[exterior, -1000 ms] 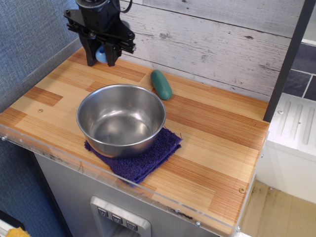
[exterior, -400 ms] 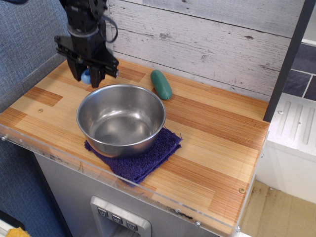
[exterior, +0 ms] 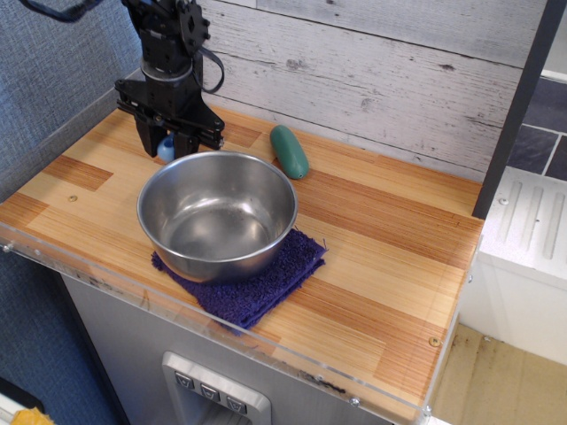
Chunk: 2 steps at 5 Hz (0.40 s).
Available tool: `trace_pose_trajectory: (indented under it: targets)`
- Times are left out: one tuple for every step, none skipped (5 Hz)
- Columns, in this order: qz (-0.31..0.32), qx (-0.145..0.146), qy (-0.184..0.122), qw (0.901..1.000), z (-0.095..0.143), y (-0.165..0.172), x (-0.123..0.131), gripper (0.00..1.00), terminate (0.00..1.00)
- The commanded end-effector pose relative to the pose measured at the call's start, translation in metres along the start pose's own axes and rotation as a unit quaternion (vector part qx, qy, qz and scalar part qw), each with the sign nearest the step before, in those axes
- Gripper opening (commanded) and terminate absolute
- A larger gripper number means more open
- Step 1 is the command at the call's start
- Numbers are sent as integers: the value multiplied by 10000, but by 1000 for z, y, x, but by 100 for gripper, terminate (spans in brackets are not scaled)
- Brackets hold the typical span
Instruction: Move spoon to the top-left corner
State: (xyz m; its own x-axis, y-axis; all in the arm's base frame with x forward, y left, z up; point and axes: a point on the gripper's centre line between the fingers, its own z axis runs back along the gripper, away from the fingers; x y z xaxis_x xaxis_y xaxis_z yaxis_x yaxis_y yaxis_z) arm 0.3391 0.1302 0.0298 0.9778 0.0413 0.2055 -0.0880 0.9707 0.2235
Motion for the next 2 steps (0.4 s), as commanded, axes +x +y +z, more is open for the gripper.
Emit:
trace_pose_trajectory:
  targets:
    - [166, 5, -102, 9998, 4, 12, 5, 0, 0]
    - [425, -28, 8, 9991, 3, 15, 3, 100, 0]
